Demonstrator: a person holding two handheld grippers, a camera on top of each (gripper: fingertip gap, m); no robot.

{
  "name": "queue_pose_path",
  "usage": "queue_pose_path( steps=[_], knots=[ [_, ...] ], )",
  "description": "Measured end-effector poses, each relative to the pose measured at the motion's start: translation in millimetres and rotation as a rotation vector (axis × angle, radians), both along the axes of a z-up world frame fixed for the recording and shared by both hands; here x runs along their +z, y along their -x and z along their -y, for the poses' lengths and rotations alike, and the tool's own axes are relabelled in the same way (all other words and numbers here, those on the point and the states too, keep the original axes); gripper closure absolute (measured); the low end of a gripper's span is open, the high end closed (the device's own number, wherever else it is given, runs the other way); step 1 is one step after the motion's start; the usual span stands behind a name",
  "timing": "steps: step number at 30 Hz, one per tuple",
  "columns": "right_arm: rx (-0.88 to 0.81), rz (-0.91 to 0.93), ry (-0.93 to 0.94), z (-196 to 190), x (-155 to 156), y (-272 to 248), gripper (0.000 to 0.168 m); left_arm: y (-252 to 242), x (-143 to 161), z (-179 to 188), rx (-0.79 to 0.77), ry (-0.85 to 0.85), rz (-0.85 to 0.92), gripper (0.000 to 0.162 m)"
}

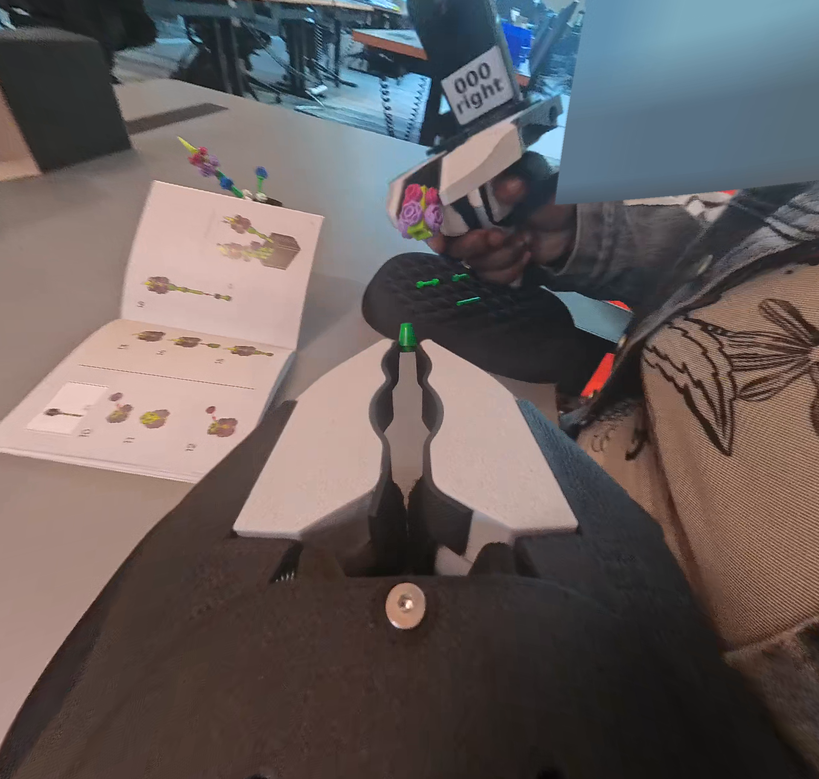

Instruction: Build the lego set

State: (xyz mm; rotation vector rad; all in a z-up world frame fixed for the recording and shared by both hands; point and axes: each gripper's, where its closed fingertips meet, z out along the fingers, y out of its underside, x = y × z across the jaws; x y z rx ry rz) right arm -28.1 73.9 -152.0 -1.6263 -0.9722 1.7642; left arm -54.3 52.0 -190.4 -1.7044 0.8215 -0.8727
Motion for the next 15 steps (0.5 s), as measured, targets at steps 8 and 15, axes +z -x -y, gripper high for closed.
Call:
queue_pose_path(
  steps=[8, 15],
  knots=[
    [0.092, -0.045, -0.042, 10, 3, 6, 0.151, -6, -1, 9, -0.155, 0.129, 0.068, 0.156],
    [0.076, -0.041, -0.011, 16, 0, 15, 0.150, -5, 2, 11, -0.191, 0.173, 0.122, 0.156]
  ],
)
